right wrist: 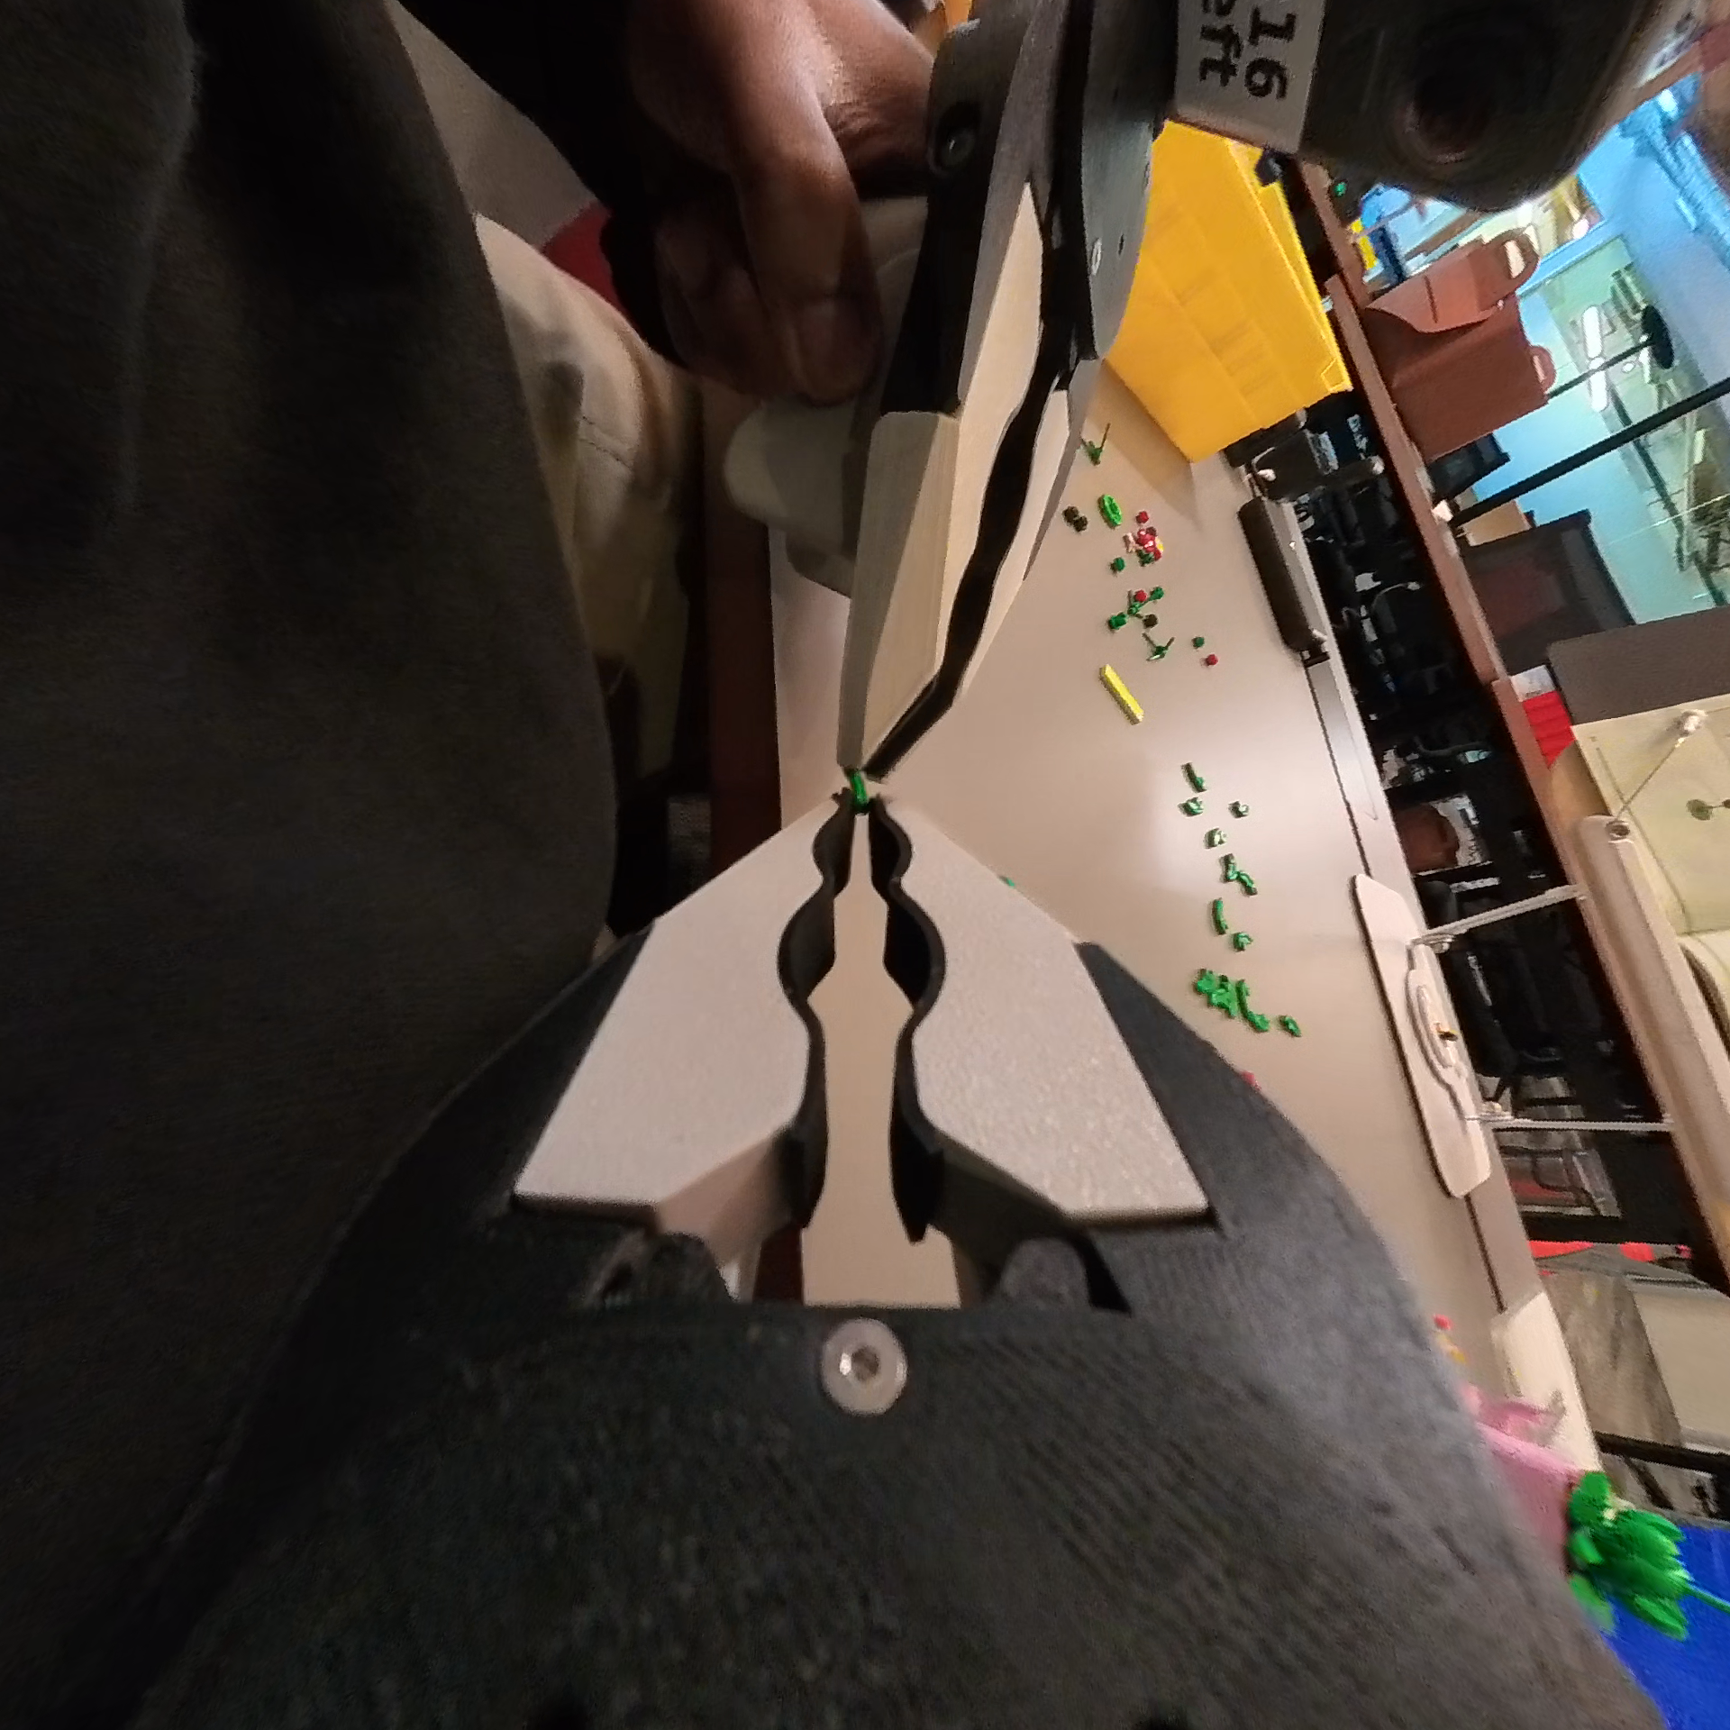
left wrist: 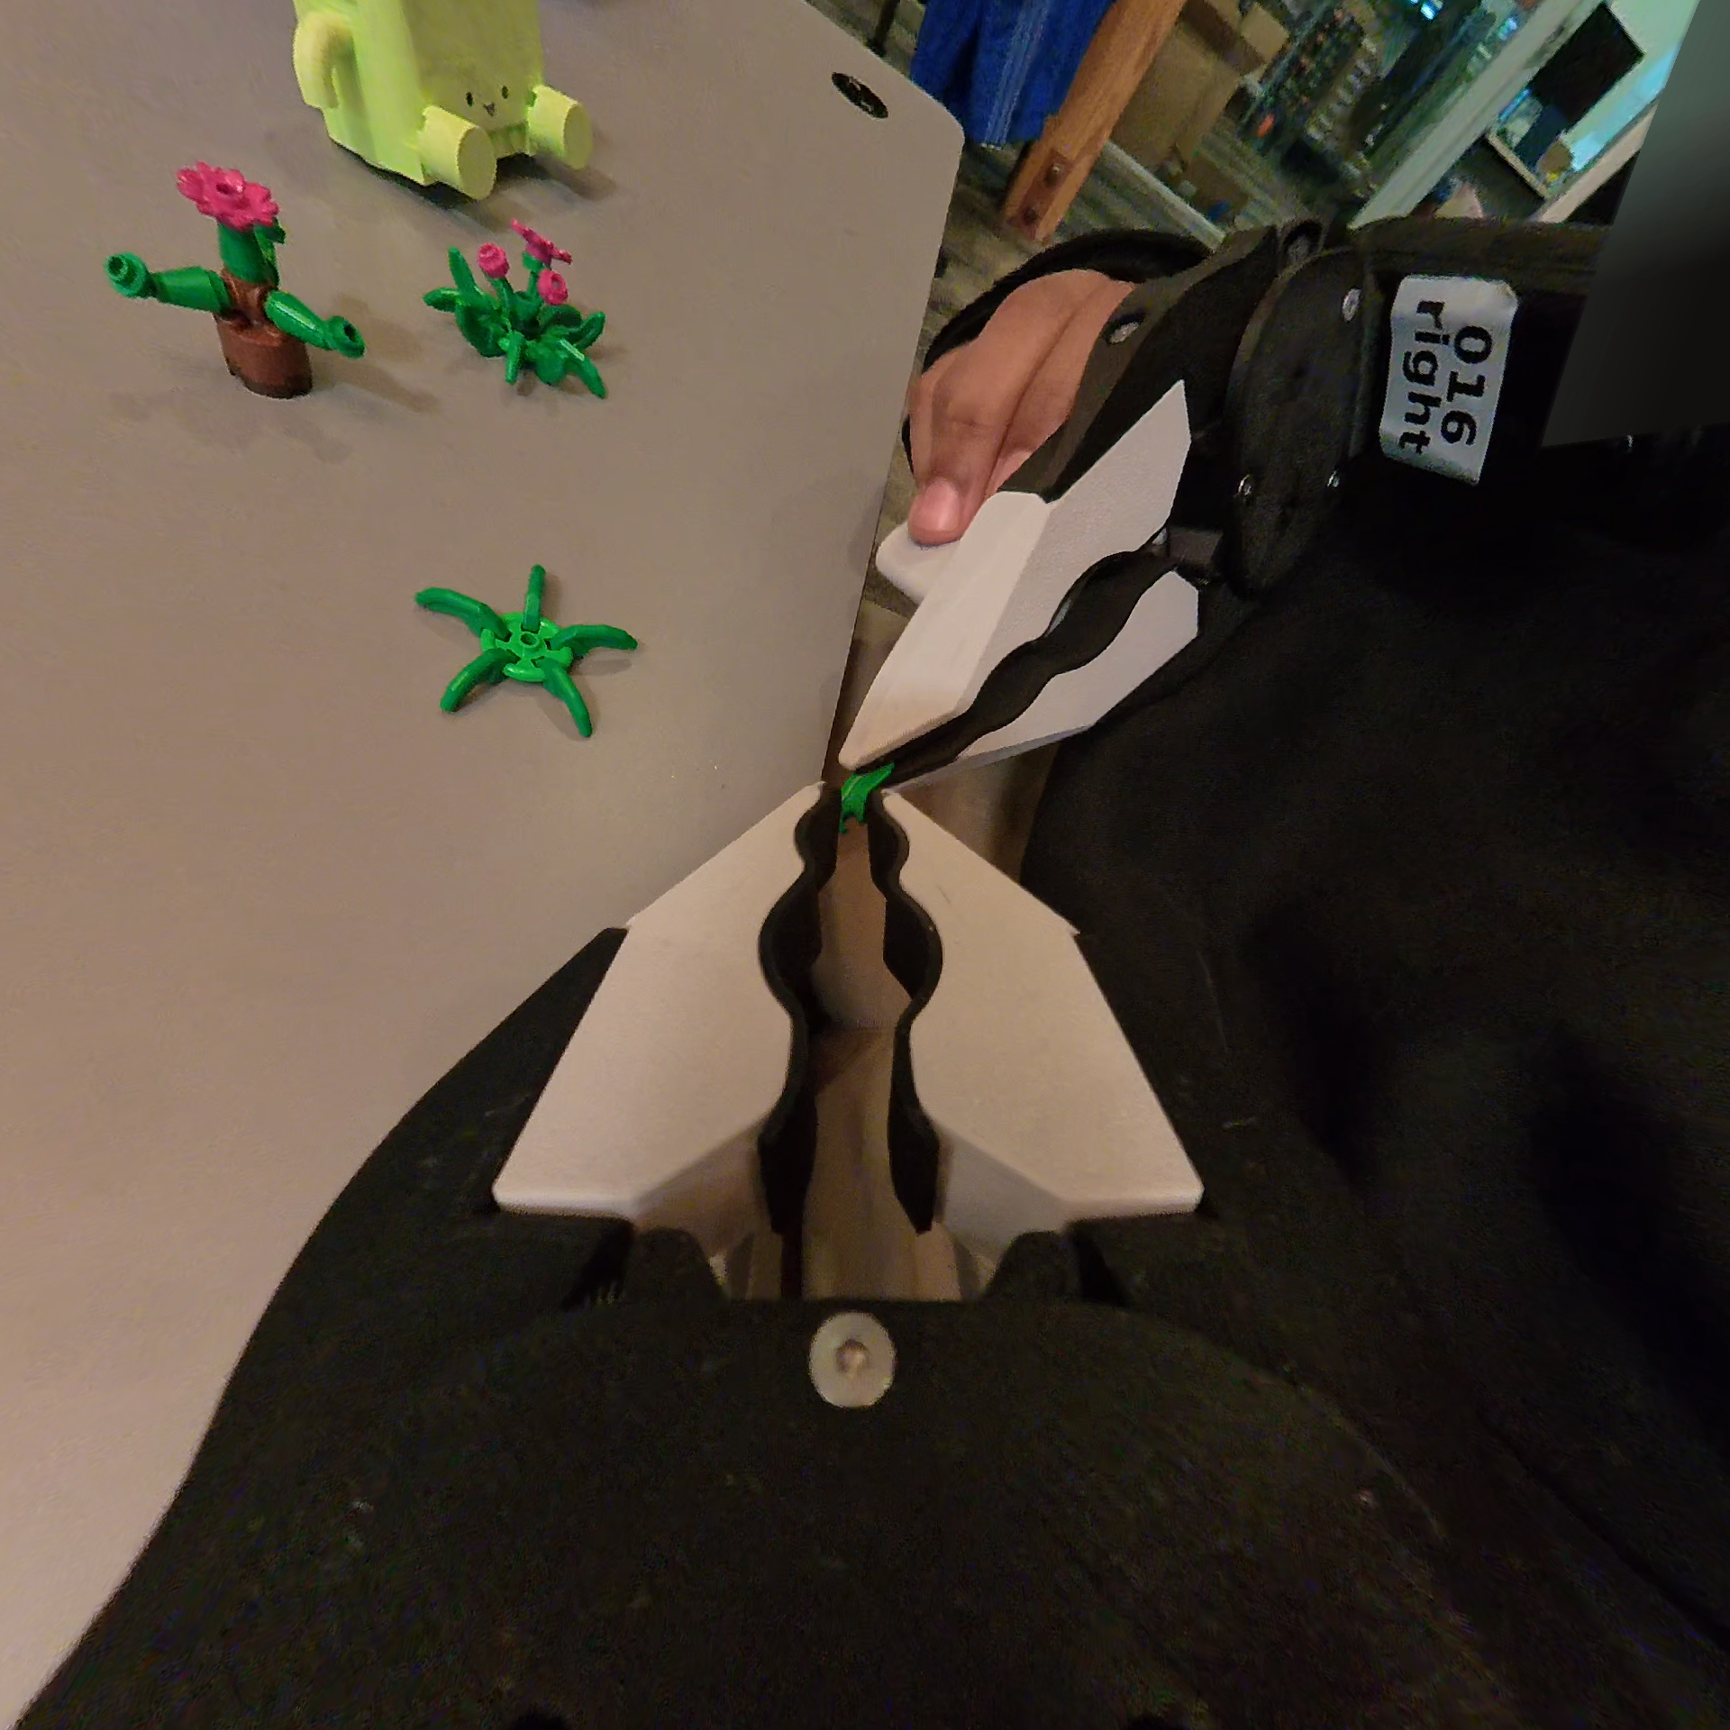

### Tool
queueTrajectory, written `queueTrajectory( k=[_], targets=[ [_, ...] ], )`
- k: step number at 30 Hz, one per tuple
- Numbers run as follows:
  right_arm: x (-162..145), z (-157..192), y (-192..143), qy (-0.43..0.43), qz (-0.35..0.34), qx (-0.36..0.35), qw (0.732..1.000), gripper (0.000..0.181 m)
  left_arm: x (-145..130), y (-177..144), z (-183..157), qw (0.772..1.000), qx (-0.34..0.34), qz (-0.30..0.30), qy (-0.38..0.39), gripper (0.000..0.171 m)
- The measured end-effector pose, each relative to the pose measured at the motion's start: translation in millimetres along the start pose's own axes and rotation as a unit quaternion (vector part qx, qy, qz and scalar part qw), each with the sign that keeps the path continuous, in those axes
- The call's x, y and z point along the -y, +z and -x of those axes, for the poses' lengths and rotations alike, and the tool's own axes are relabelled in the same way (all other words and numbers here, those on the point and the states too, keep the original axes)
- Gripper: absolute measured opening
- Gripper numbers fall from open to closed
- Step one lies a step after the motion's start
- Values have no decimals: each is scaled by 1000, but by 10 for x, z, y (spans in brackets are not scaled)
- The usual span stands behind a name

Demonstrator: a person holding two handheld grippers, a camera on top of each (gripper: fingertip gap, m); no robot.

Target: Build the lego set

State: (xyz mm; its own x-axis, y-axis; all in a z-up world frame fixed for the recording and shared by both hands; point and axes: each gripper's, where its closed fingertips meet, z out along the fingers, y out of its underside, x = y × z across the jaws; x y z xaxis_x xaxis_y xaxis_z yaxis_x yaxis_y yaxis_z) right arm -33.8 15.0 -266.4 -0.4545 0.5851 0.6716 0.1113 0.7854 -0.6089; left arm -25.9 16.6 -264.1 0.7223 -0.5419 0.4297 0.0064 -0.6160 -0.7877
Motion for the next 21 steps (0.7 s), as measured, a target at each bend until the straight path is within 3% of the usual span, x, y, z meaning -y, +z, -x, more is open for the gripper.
queueTrajectory(
  k=[3, 5, 11, 21],
  targets=[
    [-18, -21, 1, 56, -2, 12, 998, 1, 38, 4, 23, 1000, 12, -11, 7, 25],
    [-39, -65, -9, 103, -4, 17, 995, 1, 34, 10, 59, 999, 33, -10, 29, 27],
    [-17, -78, -28, 259, -34, 79, 962, 1, 86, 13, 20, 996, 47, -22, 76, 3],
    [25, -112, -92, 373, -83, 134, 914, 1, 125, -5, -20, 996, 34, -34, 76, 3]
  ],
)
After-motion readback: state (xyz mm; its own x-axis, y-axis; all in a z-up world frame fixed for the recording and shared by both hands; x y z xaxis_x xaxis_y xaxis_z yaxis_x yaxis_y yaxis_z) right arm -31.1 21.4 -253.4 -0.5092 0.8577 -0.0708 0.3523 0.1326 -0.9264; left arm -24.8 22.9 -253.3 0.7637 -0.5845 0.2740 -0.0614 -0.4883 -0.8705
